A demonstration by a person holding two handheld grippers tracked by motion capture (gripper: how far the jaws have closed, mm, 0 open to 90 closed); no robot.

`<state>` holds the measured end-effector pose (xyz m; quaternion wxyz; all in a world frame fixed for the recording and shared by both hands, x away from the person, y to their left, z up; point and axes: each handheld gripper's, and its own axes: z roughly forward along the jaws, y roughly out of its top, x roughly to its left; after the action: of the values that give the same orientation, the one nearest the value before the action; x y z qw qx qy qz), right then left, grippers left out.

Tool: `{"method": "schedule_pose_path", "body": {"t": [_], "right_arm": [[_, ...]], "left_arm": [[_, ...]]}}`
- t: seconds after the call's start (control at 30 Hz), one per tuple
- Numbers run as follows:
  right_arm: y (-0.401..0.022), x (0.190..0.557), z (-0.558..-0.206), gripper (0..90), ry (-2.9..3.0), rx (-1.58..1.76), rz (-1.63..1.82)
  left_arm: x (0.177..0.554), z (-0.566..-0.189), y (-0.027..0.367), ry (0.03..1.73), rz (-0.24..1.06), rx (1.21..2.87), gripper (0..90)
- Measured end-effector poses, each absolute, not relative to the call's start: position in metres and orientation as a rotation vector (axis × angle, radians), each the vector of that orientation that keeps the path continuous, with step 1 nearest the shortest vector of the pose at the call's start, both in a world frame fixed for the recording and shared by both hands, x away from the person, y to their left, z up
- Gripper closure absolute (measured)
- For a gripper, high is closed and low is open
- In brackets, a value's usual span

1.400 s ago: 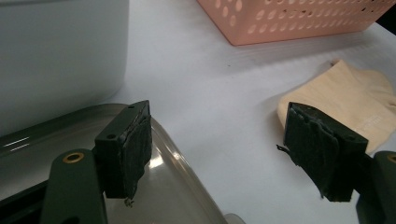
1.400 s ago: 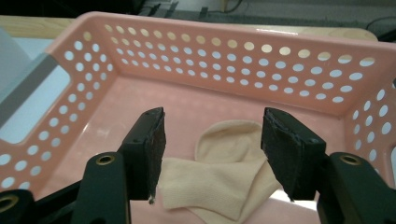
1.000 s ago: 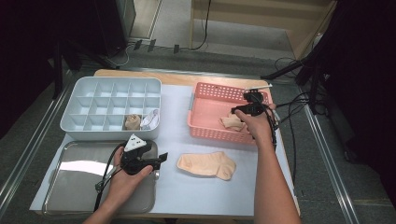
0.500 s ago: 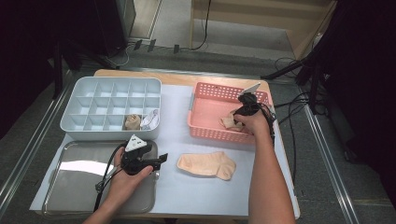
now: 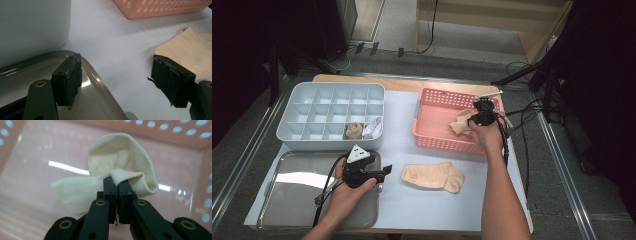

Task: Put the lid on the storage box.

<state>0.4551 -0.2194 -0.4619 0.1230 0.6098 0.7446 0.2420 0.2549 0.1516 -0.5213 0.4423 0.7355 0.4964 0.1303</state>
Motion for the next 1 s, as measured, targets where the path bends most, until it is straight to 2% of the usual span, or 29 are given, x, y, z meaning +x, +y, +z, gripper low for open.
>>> {"method": "schedule_pose_path", "body": {"t": [0.43, 1.0], "right_arm": [[-0.225, 0.405, -0.431, 88.1, 1.917, 1.708, 1.077], [-0.210, 0.312, -0.414, 88.0, 1.901, 1.594, 1.276]], "left_arm": [[0.253, -0.521, 0.147, 1.217, 0.322, 1.833, 25.5], [0.249, -0.519, 0.139, 1.183, 0.323, 1.834, 25.5]]}}
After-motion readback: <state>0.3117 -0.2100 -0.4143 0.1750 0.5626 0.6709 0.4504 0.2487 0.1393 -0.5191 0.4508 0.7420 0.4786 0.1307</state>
